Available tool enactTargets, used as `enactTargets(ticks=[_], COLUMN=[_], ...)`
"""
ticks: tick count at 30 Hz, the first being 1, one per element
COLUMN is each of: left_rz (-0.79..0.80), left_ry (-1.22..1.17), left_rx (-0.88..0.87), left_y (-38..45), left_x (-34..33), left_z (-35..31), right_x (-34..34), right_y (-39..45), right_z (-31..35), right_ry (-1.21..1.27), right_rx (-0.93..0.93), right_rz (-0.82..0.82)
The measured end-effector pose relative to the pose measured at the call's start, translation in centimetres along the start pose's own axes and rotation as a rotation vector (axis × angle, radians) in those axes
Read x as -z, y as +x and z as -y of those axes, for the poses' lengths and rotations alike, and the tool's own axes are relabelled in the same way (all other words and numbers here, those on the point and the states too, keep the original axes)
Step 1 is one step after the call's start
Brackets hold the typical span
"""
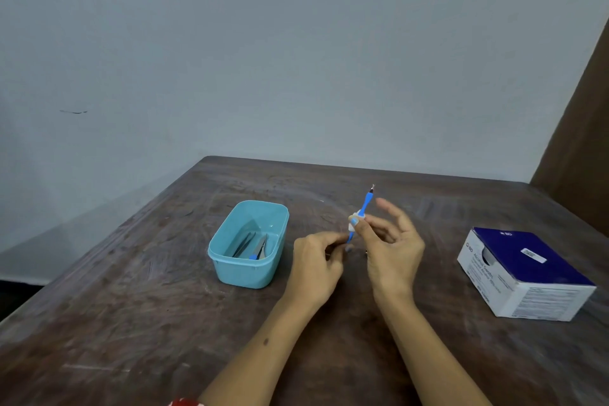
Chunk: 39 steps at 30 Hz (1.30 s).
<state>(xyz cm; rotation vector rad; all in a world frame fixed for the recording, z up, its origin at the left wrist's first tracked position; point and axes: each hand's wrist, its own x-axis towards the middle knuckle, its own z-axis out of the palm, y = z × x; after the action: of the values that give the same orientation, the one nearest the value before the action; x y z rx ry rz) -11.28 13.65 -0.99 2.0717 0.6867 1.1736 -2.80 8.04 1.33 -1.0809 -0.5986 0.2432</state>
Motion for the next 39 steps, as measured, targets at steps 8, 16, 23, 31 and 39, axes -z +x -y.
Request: enactTargets(ticks=[8,16,23,31,39], left_rz=[-0.063,-0.027,-0.073,-0.208,-0.324], left_ry=[-0.049,-0.099,-0.097,0.065,-0.009], left_rx=[0.002,0.054,0.044,-0.085,-0.194], left_y=[0.0,-0.1,0.0,-0.1,0.0], left_x=[0.2,0.0,0.2,0.2,0.8], left_z=[0.2,0.0,0.1,-0.3,-1.5], right_x=[-0.1,-0.1,-0.3,0.5,0.5], right_y=[-0.1,0.0,-0.4,0.0,-0.4], right_z=[-1.2,-0.6,-1.0,-1.4,-1.6], right_ry=[-0.100,-0.035,-0.121,-0.473,-0.740], right_rx=[-0.110,-0.075,-0.062,0.300,0.615], right_rz=[0.101,0.102,0.181,0.060,0.214])
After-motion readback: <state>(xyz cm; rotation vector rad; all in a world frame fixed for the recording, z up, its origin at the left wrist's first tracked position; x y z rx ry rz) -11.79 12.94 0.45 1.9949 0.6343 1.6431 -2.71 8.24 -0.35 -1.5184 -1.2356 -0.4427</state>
